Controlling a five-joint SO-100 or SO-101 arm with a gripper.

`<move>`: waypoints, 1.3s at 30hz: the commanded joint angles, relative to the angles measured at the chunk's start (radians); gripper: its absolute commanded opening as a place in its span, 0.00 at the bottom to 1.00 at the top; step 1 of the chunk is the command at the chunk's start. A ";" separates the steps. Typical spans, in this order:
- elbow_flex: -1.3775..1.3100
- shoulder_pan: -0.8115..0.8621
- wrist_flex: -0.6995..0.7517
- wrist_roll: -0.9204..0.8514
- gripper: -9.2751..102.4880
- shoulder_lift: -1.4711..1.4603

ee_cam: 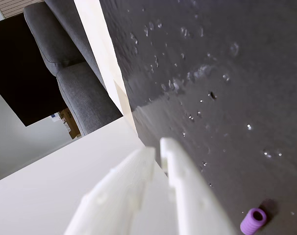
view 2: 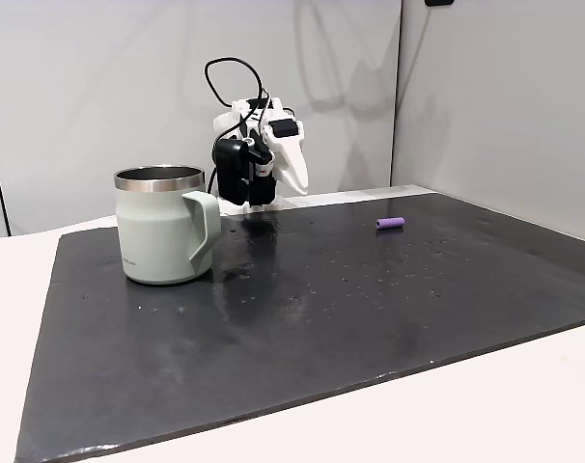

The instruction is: Grasp a pengrip and put it in the cup.

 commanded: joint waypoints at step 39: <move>-0.689 -0.207 0.337 -0.080 0.08 -0.314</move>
